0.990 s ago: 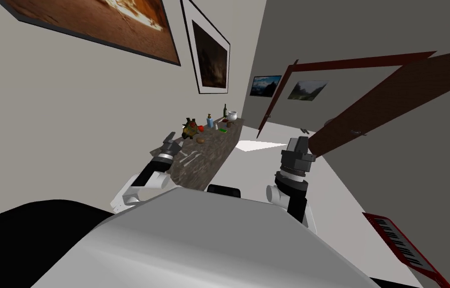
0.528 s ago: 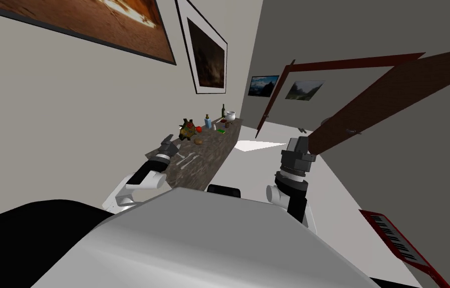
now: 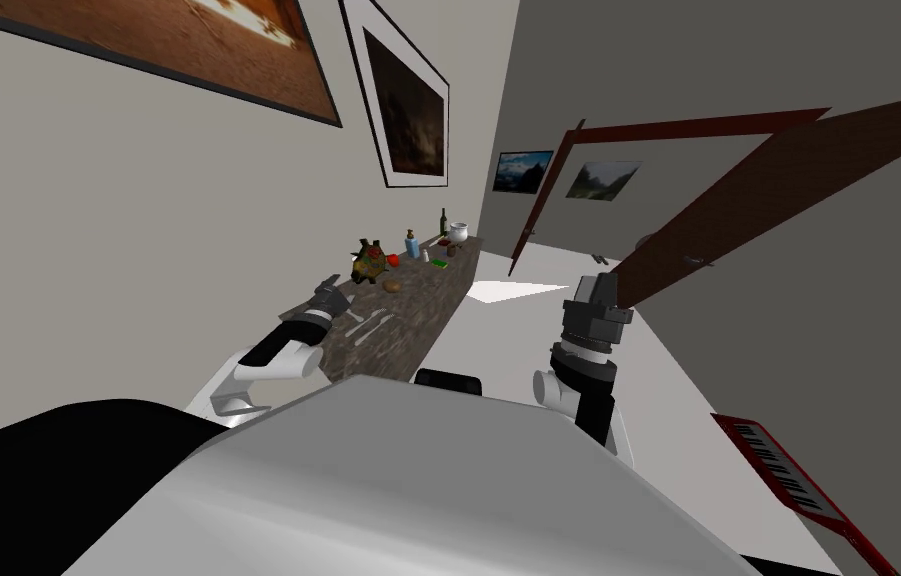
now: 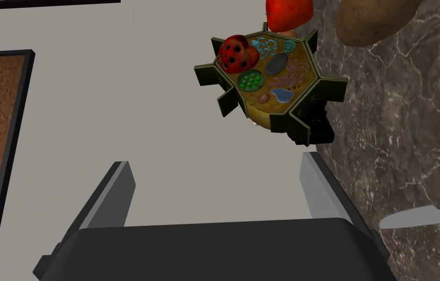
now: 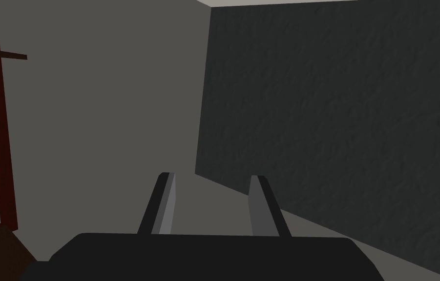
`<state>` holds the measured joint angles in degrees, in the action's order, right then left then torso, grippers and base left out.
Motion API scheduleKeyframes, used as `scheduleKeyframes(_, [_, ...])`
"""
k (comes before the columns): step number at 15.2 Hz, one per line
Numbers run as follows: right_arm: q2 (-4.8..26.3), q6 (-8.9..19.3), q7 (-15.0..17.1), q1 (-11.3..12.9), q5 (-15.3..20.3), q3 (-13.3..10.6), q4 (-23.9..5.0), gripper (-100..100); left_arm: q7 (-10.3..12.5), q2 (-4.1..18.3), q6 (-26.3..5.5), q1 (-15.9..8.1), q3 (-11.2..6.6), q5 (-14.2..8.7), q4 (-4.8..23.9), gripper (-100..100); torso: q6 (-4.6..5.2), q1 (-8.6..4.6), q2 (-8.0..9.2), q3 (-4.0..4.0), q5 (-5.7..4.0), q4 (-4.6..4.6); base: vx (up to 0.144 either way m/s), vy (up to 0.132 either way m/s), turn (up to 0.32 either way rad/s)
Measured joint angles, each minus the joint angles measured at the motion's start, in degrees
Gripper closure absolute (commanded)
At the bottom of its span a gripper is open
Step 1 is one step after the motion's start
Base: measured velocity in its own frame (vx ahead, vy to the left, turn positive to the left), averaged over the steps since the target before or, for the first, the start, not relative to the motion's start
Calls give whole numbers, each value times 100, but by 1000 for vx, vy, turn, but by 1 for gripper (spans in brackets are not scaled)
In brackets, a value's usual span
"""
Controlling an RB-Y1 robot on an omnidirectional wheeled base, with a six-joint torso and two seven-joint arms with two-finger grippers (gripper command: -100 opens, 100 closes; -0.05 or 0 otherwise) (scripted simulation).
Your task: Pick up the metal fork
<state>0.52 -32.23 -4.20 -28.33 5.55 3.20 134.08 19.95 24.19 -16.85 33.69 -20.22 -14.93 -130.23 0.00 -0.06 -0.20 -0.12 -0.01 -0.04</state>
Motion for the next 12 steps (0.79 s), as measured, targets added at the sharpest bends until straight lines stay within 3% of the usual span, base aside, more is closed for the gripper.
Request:
scheduleKeyframes(2, [0,0,0,0,0,0,0,0,27,1,-219,-8,-31,-21,33,-100,-1,2,2,1,1,0,44,-7,-40])
scheduleKeyframes(12, [0,0,0,0,0,0,0,0,344,206,-1314,131,-567,-451,156,-100,0,2,-3,-2,0,-1,53,-7,-47])
